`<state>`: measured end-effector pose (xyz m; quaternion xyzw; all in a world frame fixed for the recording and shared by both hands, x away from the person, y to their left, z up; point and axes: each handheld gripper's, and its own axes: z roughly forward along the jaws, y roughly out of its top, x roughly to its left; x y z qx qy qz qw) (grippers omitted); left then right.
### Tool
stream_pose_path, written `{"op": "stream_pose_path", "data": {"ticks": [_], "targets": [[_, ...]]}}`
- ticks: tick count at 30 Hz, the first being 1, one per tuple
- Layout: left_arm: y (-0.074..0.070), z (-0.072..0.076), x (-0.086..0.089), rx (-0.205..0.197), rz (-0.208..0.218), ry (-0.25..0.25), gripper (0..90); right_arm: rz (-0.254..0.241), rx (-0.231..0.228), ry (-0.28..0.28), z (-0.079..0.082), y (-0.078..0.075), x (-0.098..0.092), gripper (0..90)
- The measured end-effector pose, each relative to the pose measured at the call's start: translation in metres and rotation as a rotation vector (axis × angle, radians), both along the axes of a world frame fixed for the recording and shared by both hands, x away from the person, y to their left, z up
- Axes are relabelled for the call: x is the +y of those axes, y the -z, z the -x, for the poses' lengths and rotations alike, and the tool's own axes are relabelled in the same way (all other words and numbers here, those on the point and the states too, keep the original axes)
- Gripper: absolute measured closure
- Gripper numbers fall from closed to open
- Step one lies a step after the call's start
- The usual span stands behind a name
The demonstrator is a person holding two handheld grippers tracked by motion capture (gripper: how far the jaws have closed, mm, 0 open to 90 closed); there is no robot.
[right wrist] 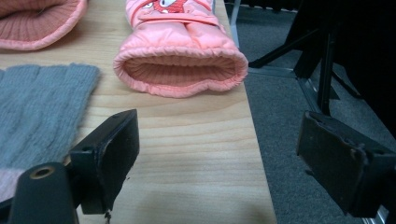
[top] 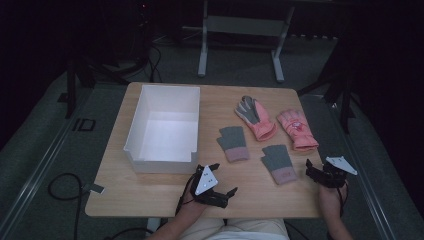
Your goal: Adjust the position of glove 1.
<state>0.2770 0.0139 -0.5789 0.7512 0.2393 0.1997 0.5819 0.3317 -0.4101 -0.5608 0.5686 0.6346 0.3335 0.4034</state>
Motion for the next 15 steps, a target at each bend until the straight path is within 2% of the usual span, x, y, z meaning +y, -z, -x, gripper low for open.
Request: {"op": "stream_pose_path", "data": {"ticks": [6,10,15], "targets": [[-0.0002,0.001,-0.0023,-0.012,-0.016,0.011,2.0,-0.026,0.024,-0.005,-0.0011,-0.0001,-0.0018,13.5],[-0.0003,0.0008,-0.0033,-0.012,-0.021,0.015,2.0,-0.028,0.034,0.006,-0.002,-0.0001,-0.0022,13.5],[-0.0005,0.0006,-0.0043,-0.011,-0.024,0.015,2.0,-0.031,0.07,0.012,-0.0051,0.0002,-0.0041,12.4]]}}
